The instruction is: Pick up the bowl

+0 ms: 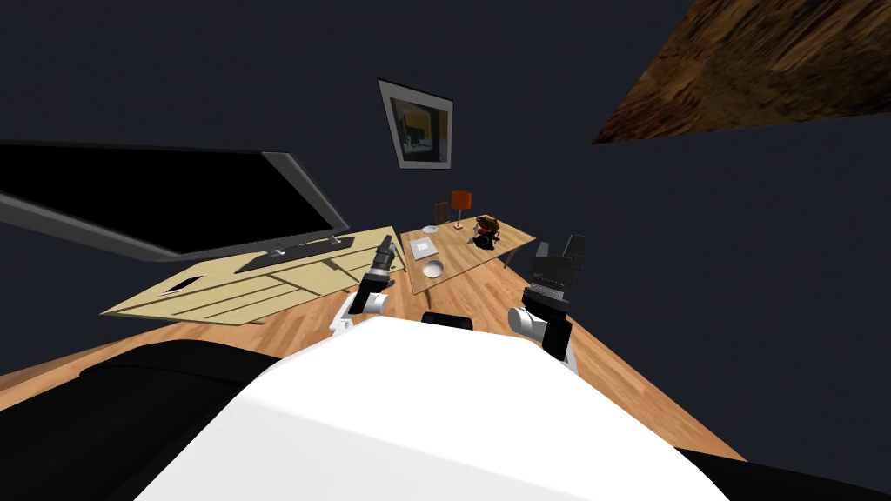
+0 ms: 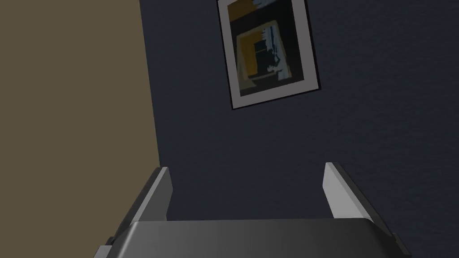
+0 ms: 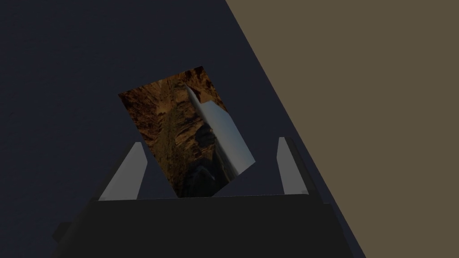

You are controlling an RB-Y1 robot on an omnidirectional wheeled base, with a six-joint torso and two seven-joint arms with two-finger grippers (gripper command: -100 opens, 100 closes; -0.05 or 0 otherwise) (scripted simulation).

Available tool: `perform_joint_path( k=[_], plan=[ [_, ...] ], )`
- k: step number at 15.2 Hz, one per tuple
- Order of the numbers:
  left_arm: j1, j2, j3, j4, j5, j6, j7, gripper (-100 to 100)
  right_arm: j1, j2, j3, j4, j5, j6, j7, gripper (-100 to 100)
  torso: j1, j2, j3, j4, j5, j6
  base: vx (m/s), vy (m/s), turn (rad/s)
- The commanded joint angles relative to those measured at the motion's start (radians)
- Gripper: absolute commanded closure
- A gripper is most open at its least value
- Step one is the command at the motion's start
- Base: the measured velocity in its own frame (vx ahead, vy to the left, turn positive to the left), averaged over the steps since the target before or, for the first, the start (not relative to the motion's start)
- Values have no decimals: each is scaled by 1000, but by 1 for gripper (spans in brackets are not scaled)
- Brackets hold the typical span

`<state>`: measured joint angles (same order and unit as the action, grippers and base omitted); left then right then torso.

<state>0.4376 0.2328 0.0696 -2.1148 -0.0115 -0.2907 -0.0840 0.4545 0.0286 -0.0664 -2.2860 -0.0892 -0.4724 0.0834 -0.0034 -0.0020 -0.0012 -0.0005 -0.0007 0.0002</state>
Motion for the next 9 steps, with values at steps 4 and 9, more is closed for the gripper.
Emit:
perform_joint_path(
  k=[4, 9],
  plan=[
    [-9, 14, 12, 25, 1, 103, -14, -100, 0, 0, 0, 0, 0, 0, 0, 0, -1, -1, 0, 0, 0, 0, 31, -54, -15],
    [-22, 25, 27, 57, 3, 203, -28, -100, 0, 0, 0, 0, 0, 0, 0, 0, 1, 0, 0, 0, 0, 0, 26, -40, -16]
  ],
)
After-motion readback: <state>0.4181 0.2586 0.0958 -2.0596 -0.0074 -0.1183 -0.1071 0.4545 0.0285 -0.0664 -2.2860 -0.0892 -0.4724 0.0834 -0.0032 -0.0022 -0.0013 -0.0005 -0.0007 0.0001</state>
